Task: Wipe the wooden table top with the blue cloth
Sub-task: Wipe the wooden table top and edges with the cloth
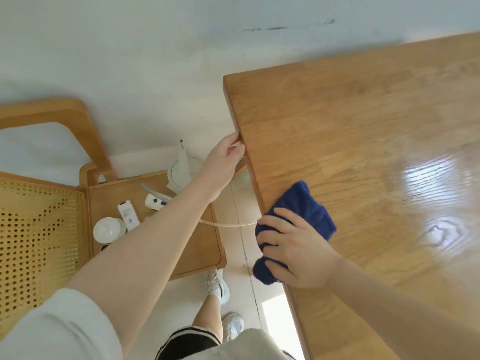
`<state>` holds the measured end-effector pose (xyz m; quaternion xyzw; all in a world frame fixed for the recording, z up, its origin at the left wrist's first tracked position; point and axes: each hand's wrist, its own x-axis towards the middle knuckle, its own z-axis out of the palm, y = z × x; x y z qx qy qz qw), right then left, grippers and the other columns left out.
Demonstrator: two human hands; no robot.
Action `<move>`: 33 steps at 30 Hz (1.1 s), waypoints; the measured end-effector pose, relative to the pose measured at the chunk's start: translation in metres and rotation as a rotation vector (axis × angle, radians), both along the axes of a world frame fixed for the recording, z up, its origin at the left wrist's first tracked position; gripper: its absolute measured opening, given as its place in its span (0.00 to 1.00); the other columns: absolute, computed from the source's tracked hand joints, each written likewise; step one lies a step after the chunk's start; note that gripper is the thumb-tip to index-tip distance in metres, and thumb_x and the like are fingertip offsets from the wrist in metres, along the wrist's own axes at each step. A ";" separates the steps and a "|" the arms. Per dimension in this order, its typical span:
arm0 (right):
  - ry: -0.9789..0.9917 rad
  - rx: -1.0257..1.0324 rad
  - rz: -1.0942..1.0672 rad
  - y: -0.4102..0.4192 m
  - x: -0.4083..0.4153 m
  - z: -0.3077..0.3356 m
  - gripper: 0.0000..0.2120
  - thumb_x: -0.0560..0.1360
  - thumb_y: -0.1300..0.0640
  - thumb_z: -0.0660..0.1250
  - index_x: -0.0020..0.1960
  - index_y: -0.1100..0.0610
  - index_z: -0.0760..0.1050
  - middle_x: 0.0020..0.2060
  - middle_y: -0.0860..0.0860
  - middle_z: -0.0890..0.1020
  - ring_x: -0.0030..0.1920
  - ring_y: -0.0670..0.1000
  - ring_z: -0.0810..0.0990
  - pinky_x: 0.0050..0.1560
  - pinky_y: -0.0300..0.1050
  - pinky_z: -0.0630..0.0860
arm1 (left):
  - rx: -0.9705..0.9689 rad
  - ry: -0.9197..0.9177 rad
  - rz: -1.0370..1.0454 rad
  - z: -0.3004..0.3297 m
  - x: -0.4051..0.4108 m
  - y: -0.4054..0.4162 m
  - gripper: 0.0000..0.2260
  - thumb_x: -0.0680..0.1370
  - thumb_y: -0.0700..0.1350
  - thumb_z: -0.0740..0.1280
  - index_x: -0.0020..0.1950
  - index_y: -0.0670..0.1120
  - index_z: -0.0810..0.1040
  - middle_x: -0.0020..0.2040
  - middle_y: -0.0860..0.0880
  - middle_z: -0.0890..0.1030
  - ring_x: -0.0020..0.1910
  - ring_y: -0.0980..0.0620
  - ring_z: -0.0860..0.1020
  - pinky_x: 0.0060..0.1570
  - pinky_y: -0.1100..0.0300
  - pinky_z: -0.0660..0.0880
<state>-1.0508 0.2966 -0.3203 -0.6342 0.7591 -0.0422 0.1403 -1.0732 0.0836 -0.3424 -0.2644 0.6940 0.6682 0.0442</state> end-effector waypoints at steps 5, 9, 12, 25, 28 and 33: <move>0.052 -0.075 0.023 0.006 -0.002 -0.009 0.20 0.78 0.48 0.54 0.35 0.53 0.80 0.43 0.45 0.81 0.59 0.54 0.75 0.70 0.52 0.56 | -0.094 0.014 -0.011 0.000 0.005 0.026 0.27 0.77 0.47 0.66 0.74 0.51 0.59 0.65 0.59 0.70 0.62 0.62 0.68 0.63 0.62 0.66; 0.160 -0.129 -0.014 -0.023 -0.026 -0.017 0.17 0.75 0.50 0.58 0.35 0.53 0.81 0.42 0.46 0.82 0.59 0.55 0.76 0.69 0.53 0.57 | -0.178 0.023 0.024 -0.002 0.001 0.027 0.31 0.77 0.46 0.67 0.76 0.49 0.56 0.70 0.55 0.68 0.67 0.56 0.67 0.67 0.58 0.65; 0.094 -0.131 -0.117 -0.003 -0.001 -0.012 0.19 0.78 0.49 0.55 0.36 0.53 0.80 0.46 0.45 0.82 0.63 0.53 0.73 0.70 0.52 0.55 | -0.154 -0.001 -0.007 -0.003 0.006 0.028 0.32 0.77 0.47 0.66 0.76 0.51 0.54 0.72 0.53 0.67 0.67 0.55 0.66 0.66 0.57 0.65; 0.218 -0.135 -0.320 0.044 0.067 -0.029 0.22 0.70 0.52 0.59 0.63 0.50 0.75 0.63 0.46 0.76 0.69 0.54 0.67 0.70 0.55 0.57 | -0.210 -0.183 0.067 0.019 0.081 0.084 0.28 0.80 0.56 0.54 0.77 0.46 0.52 0.76 0.48 0.58 0.74 0.50 0.59 0.70 0.53 0.58; 0.312 -0.074 -0.617 0.051 0.103 -0.030 0.32 0.70 0.55 0.60 0.73 0.56 0.60 0.72 0.52 0.66 0.72 0.55 0.64 0.70 0.54 0.57 | -0.169 -0.137 0.018 0.026 0.117 0.103 0.15 0.81 0.51 0.54 0.66 0.48 0.69 0.64 0.51 0.73 0.60 0.56 0.71 0.59 0.57 0.65; 0.336 0.032 -0.789 0.108 0.195 -0.037 0.38 0.67 0.58 0.72 0.73 0.60 0.58 0.70 0.57 0.67 0.68 0.56 0.69 0.69 0.51 0.59 | -0.039 -0.091 -0.070 0.036 0.154 0.146 0.12 0.81 0.46 0.56 0.63 0.48 0.71 0.58 0.58 0.73 0.57 0.61 0.70 0.55 0.64 0.65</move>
